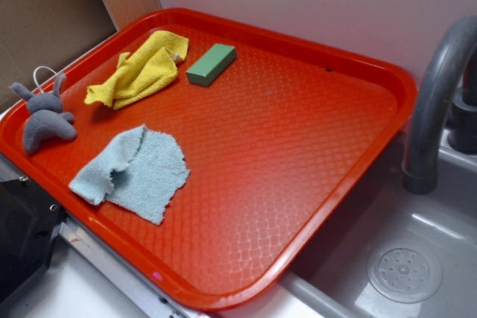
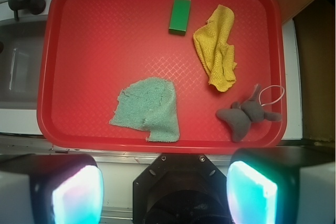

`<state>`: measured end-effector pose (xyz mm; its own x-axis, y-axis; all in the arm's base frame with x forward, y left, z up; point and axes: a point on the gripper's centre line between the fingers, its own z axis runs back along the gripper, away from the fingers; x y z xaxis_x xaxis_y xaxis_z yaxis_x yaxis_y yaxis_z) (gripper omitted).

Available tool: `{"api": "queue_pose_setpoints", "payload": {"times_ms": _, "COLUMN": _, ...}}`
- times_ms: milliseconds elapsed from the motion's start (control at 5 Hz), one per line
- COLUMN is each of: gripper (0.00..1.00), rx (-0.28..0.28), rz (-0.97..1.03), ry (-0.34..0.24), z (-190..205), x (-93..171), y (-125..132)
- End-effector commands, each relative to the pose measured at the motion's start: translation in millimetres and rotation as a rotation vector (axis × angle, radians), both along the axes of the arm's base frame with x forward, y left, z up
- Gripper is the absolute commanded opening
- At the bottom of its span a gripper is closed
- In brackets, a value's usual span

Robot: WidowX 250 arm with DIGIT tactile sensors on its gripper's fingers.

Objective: Grab the gray animal.

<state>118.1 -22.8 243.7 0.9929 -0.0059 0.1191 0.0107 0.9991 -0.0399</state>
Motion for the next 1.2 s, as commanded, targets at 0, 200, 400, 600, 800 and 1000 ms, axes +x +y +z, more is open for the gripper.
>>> {"api": "queue_pose_setpoints", "payload": {"times_ms": 0, "gripper": 1.0, "rx": 0.0, "rz": 0.0, "ry": 0.0, "z": 0.0, "x": 0.0, "y": 0.0}}
{"api": "queue_pose_setpoints", "payload": {"times_ms": 200, "gripper": 1.0, "rx": -0.051, "rz": 0.251, "ry": 0.044, "z": -16.3, "x": 11.8, "y": 15.1}}
{"api": "queue_pose_setpoints", "payload": {"times_ms": 400, "gripper": 1.0, "rx": -0.066, "rz": 0.425, "ry": 0.072, "z": -39.1, "x": 17.7, "y": 34.0}}
{"api": "queue_pose_setpoints", "payload": {"times_ms": 600, "gripper": 1.0, "rx": -0.045, "rz": 0.57, "ry": 0.084, "z": -61.2, "x": 22.3, "y": 61.8}}
{"api": "queue_pose_setpoints", "payload": {"times_ms": 800, "gripper": 1.0, "rx": 0.025, "rz": 0.626, "ry": 0.112, "z": -88.2, "x": 17.9, "y": 83.3}}
{"api": "queue_pose_setpoints", "payload": {"times_ms": 1000, "gripper": 1.0, "rx": 0.089, "rz": 0.684, "ry": 0.135, "z": -114.4, "x": 10.5, "y": 98.5}}
